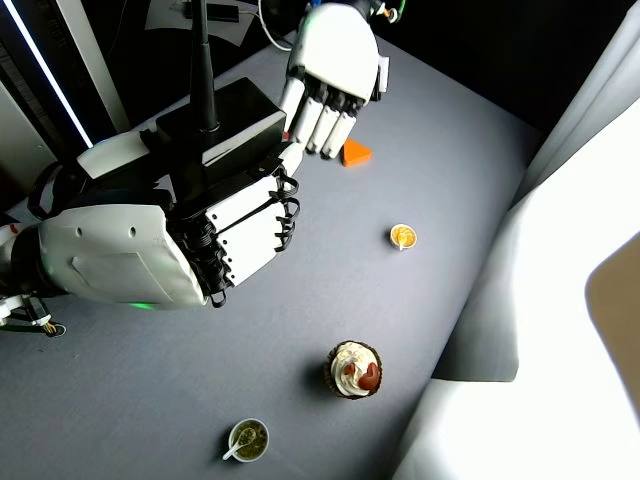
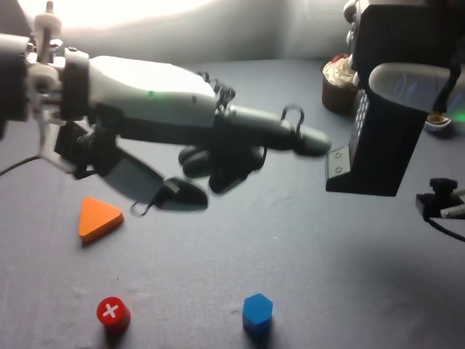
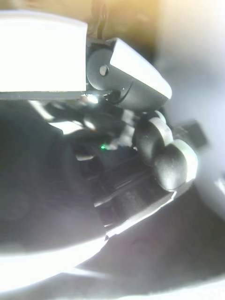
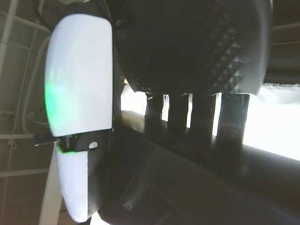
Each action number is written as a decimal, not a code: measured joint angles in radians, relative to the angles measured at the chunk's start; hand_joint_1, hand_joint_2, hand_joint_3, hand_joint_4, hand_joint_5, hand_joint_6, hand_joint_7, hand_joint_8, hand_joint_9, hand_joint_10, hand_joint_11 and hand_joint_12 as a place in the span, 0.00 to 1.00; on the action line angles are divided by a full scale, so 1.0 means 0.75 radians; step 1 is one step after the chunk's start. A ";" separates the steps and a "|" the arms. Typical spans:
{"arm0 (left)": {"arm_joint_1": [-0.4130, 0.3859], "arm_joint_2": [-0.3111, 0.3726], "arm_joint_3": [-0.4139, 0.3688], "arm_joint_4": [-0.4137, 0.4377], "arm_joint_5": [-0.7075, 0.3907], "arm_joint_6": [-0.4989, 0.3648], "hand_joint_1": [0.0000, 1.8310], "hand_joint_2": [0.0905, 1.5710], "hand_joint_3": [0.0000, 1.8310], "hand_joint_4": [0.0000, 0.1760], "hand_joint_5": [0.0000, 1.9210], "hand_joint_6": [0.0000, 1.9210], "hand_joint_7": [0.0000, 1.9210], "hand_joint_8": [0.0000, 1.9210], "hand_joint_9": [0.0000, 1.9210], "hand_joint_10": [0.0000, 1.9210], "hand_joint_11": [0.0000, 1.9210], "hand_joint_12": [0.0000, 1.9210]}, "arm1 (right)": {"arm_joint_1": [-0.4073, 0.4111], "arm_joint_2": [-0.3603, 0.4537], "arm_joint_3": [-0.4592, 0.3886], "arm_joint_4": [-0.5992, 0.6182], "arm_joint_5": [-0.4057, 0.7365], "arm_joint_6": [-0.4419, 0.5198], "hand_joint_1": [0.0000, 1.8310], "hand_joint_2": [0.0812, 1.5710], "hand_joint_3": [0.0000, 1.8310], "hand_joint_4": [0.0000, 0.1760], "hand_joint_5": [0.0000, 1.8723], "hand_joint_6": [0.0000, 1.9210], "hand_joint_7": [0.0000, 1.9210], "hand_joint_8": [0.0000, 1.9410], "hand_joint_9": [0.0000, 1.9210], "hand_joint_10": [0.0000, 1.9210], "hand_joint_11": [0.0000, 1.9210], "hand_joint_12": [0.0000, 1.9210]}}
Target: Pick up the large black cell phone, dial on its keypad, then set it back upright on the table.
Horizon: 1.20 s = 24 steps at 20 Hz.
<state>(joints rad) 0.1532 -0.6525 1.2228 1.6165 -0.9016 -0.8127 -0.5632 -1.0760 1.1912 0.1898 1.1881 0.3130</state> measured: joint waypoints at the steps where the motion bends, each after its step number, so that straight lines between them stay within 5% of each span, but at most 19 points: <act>1: 0.010 0.007 -0.006 -0.037 -0.042 0.001 0.70 0.74 0.16 0.50 0.00 0.00 0.31 0.88 0.44 1.00 0.44 1.00 | 0.000 -0.027 0.031 0.042 0.014 -0.012 0.75 0.71 0.00 0.00 0.51 0.40 0.44 0.64 0.47 0.69 0.51 0.65; 4: 0.012 0.020 0.008 -0.072 -0.074 0.001 0.71 0.73 0.16 0.43 0.00 0.00 0.33 0.86 0.45 1.00 0.46 1.00 | 0.000 -0.075 0.091 0.066 0.043 -0.033 0.75 0.70 0.00 0.00 0.52 0.40 0.46 0.61 0.49 0.65 0.51 0.61; 10: 0.068 0.037 0.025 -0.522 -0.085 -0.100 0.71 0.66 0.26 0.43 0.00 0.00 0.34 0.87 0.46 1.00 0.46 1.00 | -0.004 -0.168 0.151 0.057 0.150 -0.034 0.75 0.71 0.00 0.00 0.50 0.43 0.44 0.63 0.48 0.68 0.51 0.62; 14: 0.086 0.045 -0.004 -0.523 0.104 -0.492 0.71 0.71 0.16 0.33 0.02 0.00 0.35 0.83 0.44 1.00 0.42 1.00 | -0.045 -0.176 0.191 0.071 0.207 -0.034 0.75 0.70 0.00 0.00 0.53 0.38 0.45 0.61 0.48 0.67 0.50 0.61; 19: 0.083 0.105 -0.123 -0.569 0.138 -0.519 0.71 0.79 0.02 0.42 0.08 0.00 0.35 0.80 0.39 1.00 0.39 1.00 | -0.113 -0.177 0.239 0.111 0.235 -0.032 0.75 0.72 0.00 0.00 0.50 0.42 0.42 0.67 0.46 0.71 0.49 0.64; 21: 0.089 0.127 -0.172 -0.573 0.152 -0.581 0.72 0.77 0.01 0.40 0.07 0.00 0.38 0.77 0.42 0.99 0.42 1.00 | -0.132 -0.185 0.260 0.115 0.271 -0.029 0.74 0.72 0.00 0.00 0.50 0.42 0.41 0.68 0.45 0.72 0.49 0.65; 24: 0.094 0.149 -0.203 -0.587 0.226 -0.691 0.72 0.77 0.00 0.23 0.11 0.01 0.39 0.74 0.41 0.93 0.40 1.00 | -0.143 -0.214 0.283 0.111 0.276 -0.024 0.75 0.72 0.00 0.00 0.51 0.40 0.42 0.67 0.45 0.70 0.49 0.65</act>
<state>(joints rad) 0.2234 -0.5407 1.0706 1.1759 -0.7319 -1.3312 -0.6704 -1.2362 1.4033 0.2729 1.3952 0.2947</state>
